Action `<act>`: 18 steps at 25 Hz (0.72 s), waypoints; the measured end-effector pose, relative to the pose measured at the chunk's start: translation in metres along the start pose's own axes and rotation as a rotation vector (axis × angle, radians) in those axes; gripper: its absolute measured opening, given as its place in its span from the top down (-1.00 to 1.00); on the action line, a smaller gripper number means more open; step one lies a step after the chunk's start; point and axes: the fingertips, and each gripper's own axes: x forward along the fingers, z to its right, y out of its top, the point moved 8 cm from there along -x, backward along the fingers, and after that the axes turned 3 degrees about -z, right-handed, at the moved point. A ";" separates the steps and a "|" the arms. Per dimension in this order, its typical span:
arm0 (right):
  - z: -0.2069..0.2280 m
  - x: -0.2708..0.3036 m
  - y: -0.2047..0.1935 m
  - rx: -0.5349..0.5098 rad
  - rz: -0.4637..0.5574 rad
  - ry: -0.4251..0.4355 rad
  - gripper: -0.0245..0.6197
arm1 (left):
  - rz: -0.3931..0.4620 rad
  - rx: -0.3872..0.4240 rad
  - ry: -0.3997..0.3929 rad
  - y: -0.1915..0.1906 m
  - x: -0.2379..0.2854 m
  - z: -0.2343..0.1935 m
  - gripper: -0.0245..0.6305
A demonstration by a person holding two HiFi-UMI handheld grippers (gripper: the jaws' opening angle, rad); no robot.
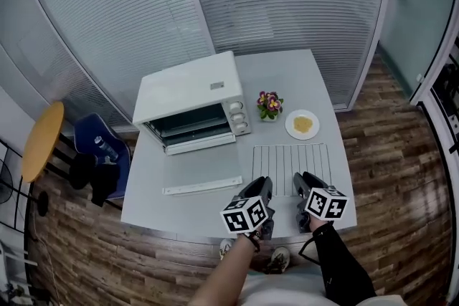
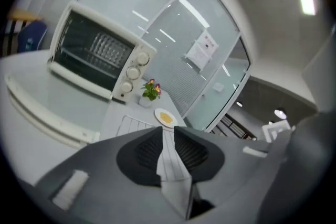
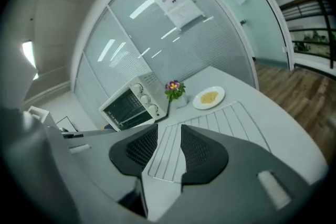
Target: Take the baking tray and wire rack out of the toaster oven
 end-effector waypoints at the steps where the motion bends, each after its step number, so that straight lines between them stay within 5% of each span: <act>1: -0.007 -0.002 0.010 -0.048 0.027 0.010 0.56 | 0.014 0.057 0.018 0.008 -0.003 0.002 0.69; 9: -0.053 -0.022 0.067 -0.435 0.182 0.014 0.56 | 0.145 0.361 0.113 0.062 -0.033 0.013 0.69; 14: -0.086 -0.034 0.092 -0.672 0.300 0.007 0.56 | 0.262 0.484 0.198 0.089 -0.059 0.010 0.67; 18: -0.111 -0.028 0.093 -0.779 0.319 0.036 0.56 | 0.341 0.505 0.225 0.105 -0.077 0.003 0.67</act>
